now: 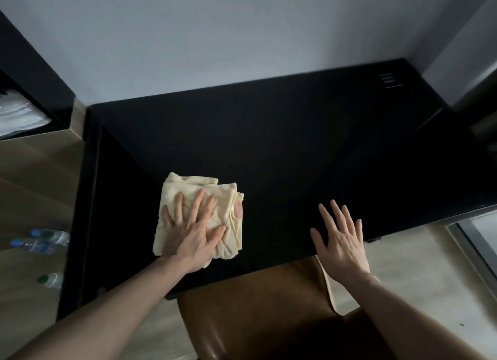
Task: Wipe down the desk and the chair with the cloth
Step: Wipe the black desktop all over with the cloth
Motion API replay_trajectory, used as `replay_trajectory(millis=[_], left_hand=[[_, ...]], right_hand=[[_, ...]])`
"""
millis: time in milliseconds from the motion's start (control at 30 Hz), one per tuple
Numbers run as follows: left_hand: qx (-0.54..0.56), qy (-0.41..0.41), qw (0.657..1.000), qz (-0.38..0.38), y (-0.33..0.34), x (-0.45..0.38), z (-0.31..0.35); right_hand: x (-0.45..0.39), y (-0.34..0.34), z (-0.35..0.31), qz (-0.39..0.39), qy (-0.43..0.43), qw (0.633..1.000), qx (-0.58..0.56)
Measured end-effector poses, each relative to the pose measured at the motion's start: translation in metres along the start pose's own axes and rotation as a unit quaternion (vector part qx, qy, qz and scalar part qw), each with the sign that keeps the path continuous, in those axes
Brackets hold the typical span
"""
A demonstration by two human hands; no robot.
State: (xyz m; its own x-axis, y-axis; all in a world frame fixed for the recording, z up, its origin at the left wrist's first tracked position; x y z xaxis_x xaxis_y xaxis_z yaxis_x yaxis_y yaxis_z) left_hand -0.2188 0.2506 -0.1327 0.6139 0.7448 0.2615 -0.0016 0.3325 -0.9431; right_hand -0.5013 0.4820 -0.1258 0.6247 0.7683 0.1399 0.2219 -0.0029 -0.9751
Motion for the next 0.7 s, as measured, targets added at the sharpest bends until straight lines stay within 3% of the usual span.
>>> replay_trajectory(millis=[433, 700], left_hand=[[0.000, -0.073, 0.997, 0.013, 0.018, -0.063, 0.255], [0.005, -0.077, 0.995, 0.058, 0.025, -0.070, 0.265]], right_hand=[[-0.071, -0.032, 0.198, 0.016, -0.087, 0.994, 0.058], [-0.072, -0.024, 0.201, 0.038, -0.091, 0.992, 0.077]])
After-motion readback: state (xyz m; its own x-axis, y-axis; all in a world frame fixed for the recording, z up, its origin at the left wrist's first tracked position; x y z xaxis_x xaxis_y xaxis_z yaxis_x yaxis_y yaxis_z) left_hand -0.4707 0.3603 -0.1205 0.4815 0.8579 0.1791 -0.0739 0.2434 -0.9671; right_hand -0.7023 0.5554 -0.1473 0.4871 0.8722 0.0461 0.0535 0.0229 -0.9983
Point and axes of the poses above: each hand's wrist, its own x-axis away from the middle knuckle, its own y-axis out of the palm, z = x × y, the point moved 5 cm from there along -x, towards the middle knuckle, and after that the axes turned 10 degrees about x, right-handed, at the moved point
